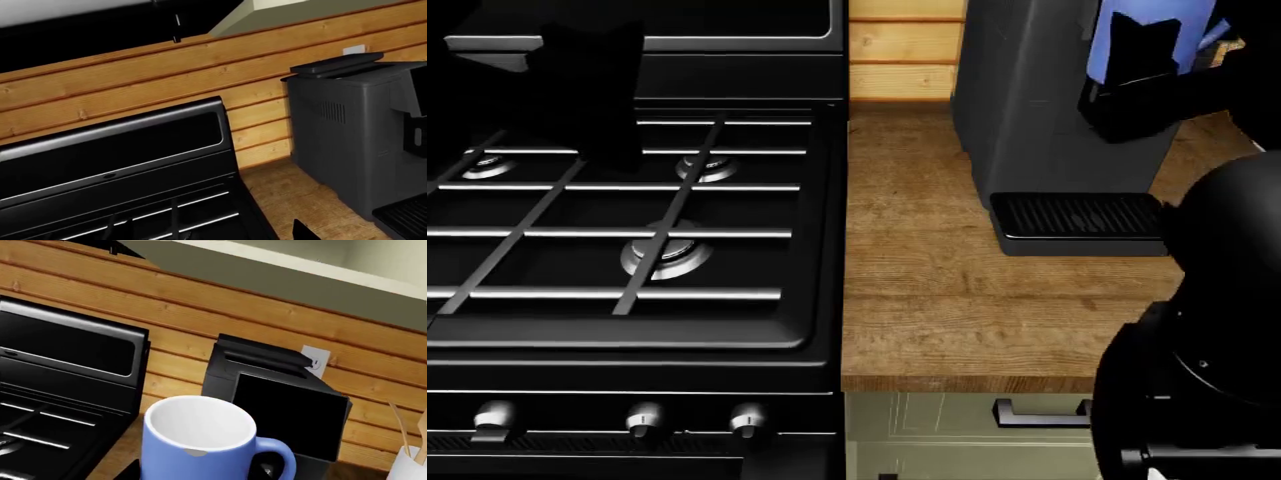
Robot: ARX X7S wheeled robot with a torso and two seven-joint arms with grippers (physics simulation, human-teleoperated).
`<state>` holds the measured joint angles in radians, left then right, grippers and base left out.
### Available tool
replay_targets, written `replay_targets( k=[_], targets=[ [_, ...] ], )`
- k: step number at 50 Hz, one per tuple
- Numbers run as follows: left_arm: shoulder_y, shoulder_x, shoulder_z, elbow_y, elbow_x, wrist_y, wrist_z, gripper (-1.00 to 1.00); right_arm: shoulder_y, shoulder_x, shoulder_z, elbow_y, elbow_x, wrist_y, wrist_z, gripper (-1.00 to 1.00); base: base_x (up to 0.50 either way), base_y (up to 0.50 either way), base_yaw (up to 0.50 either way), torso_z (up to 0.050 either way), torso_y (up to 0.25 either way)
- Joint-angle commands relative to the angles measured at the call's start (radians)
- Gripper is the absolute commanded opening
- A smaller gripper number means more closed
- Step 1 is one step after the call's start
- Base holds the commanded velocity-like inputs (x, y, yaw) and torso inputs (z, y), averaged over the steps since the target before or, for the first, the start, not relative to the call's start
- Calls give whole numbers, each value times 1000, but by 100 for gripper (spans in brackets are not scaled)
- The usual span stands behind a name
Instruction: Pick the mug from the cabinet, place it under the coffee machine dispenser, and press the start button.
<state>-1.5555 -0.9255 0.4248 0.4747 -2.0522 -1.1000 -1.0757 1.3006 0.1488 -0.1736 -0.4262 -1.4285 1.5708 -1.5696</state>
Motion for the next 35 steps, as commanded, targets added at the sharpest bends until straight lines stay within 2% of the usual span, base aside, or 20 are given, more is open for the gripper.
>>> replay_targets(
  k=[1,19,35],
  targets=[
    [-1,-6,1,4,-7,7,-4,100,-117,-4,7,-90,-30,0,-1,-100,0,0,0,0,0],
    [7,-15,3,15,-14,22,-9,100,-317,-11,25,-193,-74,0,-1,-100,0,0,0,1,0],
    [8,-31,4,23,-23,32,-13,100,-337,6,62,-133,-99,-1,-1,-100,0,0,0,0,1]
  ],
)
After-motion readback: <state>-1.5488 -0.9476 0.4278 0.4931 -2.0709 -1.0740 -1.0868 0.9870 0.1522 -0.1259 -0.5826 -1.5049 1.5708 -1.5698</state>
